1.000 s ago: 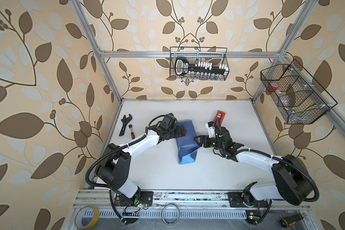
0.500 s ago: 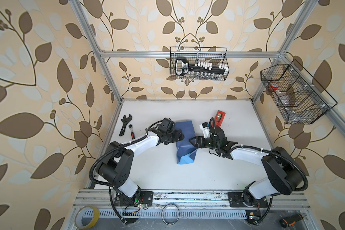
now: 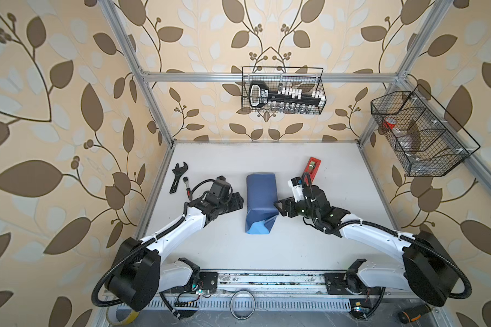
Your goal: Wrap the gift box in paper
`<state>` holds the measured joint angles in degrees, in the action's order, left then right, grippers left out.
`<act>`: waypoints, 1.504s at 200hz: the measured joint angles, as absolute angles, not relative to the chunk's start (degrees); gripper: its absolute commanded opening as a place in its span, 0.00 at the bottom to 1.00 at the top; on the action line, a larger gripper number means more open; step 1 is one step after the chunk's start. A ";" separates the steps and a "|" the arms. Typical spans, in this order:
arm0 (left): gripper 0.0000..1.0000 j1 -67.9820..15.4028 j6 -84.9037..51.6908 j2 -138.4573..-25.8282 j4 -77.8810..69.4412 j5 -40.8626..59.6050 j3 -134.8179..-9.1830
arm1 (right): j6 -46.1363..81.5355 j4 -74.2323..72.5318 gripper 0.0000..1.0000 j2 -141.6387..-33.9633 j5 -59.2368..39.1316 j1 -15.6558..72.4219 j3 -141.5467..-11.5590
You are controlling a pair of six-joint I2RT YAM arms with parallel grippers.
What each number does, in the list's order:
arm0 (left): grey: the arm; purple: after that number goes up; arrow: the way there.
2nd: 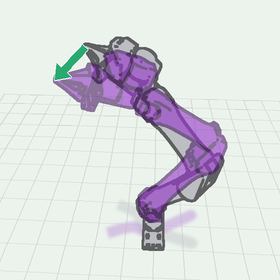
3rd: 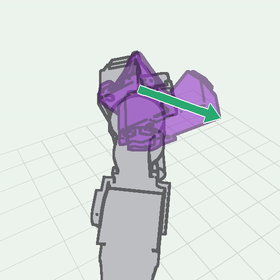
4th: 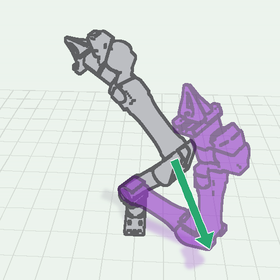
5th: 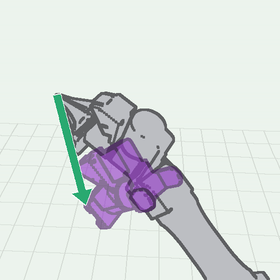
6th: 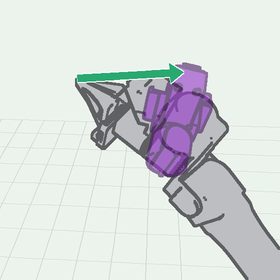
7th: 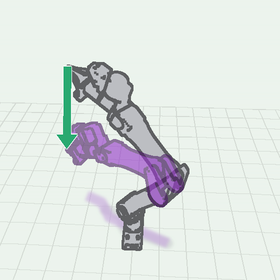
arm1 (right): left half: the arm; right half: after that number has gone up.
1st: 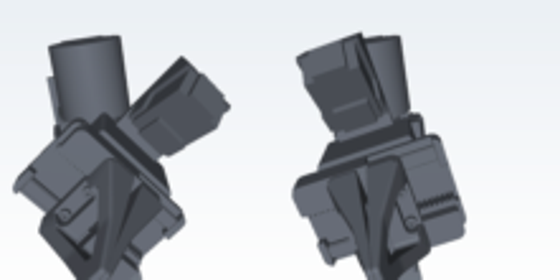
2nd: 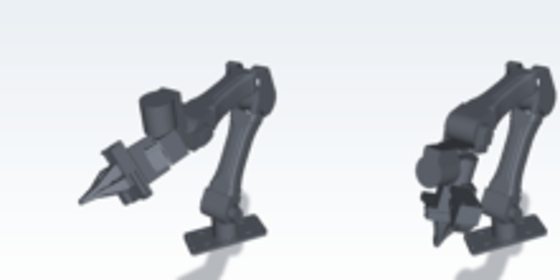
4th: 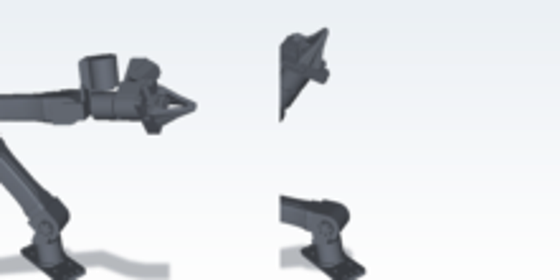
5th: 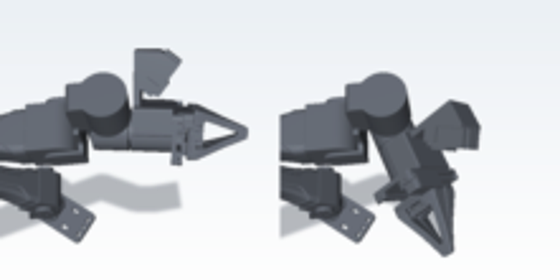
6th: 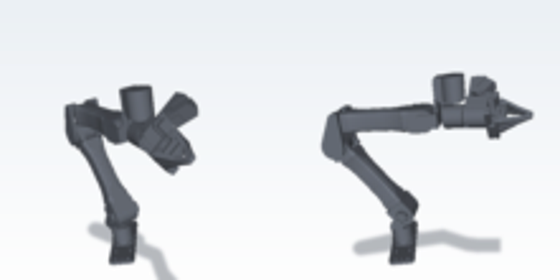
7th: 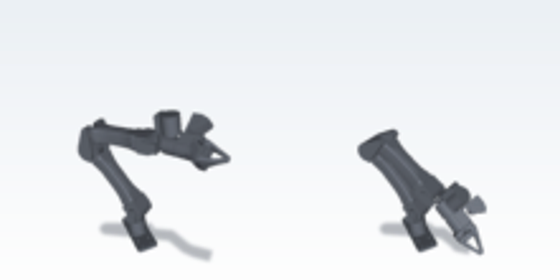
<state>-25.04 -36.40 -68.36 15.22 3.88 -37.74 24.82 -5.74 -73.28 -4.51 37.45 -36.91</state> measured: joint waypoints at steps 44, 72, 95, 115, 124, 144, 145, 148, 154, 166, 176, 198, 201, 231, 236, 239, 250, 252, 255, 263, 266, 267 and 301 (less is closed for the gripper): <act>0.23 -25.08 -36.25 -68.10 14.09 9.15 -29.91 | 19.84 0.25 0.72 -75.57 1.21 42.46 -43.55; 0.18 -25.52 -36.73 -71.37 8.40 13.78 -28.60 | 18.06 1.06 0.66 -79.20 1.39 43.03 -47.16; 0.15 -26.94 -37.95 -73.49 3.86 16.49 -27.09 | 17.26 1.89 0.60 -83.53 0.75 43.03 -50.09; 0.13 -28.91 -38.61 -74.65 1.48 17.65 -26.61 | 16.62 2.31 0.56 -86.15 -0.01 43.13 -51.40; 0.13 -29.43 -38.94 -74.76 0.64 17.89 -26.52 | 16.43 2.68 0.54 -87.29 -0.34 43.13 -51.96; 0.12 -30.20 -39.44 -74.76 -1.02 18.11 -26.09 | 16.08 3.11 0.49 -89.47 -0.69 43.13 -52.90; 0.12 -30.24 -39.44 -74.76 -1.06 18.11 -26.04 | 16.05 3.14 0.49 -89.54 -0.69 43.13 -52.90; 0.12 -30.48 -39.57 -74.76 -1.28 18.11 -25.93 | 15.97 3.18 0.49 -89.76 -0.71 43.13 -52.95; 0.12 -30.59 -39.72 -74.76 -1.67 18.11 -25.74 | 15.94 3.29 0.48 -90.17 -0.75 43.13 -52.95; 0.12 -31.20 -40.34 -74.76 -2.37 18.04 -25.34 | 15.94 3.51 0.46 -90.83 -0.89 43.13 -52.95; 0.12 -31.90 -40.82 -74.83 -2.85 18.11 -25.19 | 15.94 3.46 0.45 -91.29 -0.89 43.11 -52.95; 0.12 -33.82 -41.56 -75.20 -3.77 18.09 -25.19 | 15.97 2.85 0.44 -91.61 -0.95 43.11 -52.97; 0.12 -34.09 -41.69 -75.22 -3.88 18.06 -25.19 | 15.97 2.79 0.43 -91.68 -1.02 43.11 -52.97; 0.12 -35.70 -42.41 -75.64 -4.75 17.98 -25.21 | 15.99 1.85 0.42 -92.14 -1.13 43.11 -52.97; 0.12 -35.73 -42.46 -75.83 -4.75 17.98 -25.30 | 15.97 1.74 0.41 -92.23 -1.15 43.11 -52.97; 0.12 -35.75 -42.48 -75.94 -4.75 17.98 -25.34 | 15.99 1.63 0.41 -92.25 -1.15 43.11 -52.97; 0.12 -36.03 -42.48 -76.62 -4.78 17.82 -25.76 | 15.99 1.34 0.41 -92.33 -1.30 43.11 -52.97; 0.12 -36.03 -42.50 -76.73 -4.78 17.80 -25.85 | 15.99 1.32 0.41 -92.36 -1.30 43.11 -52.97; 0.12 -36.03 -42.50 -76.90 -4.78 17.78 -25.96 | 15.99 1.28 0.41 -92.40 -1.32 43.11 -52.97; 0.12 -36.03 -42.48 -77.34 -4.80 17.72 -26.37 | 15.99 1.17 0.41 -92.40 -1.37 43.11 -52.97; 0.12 -36.03 -42.48 -77.45 -4.80 17.69 -26.52 | 15.99 1.15 0.41 -92.42 -1.39 43.11 -52.97; 0.12 -36.03 -42.48 -77.54 -4.80 17.67 -26.61 | 15.99 1.13 0.41 -92.44 -1.41 43.11 -52.97; 0.12 -36.05 -42.46 -79.31 -5.65 17.54 -28.88 | 15.99 0.49 0.40 -92.73 -1.63 43.11 -52.97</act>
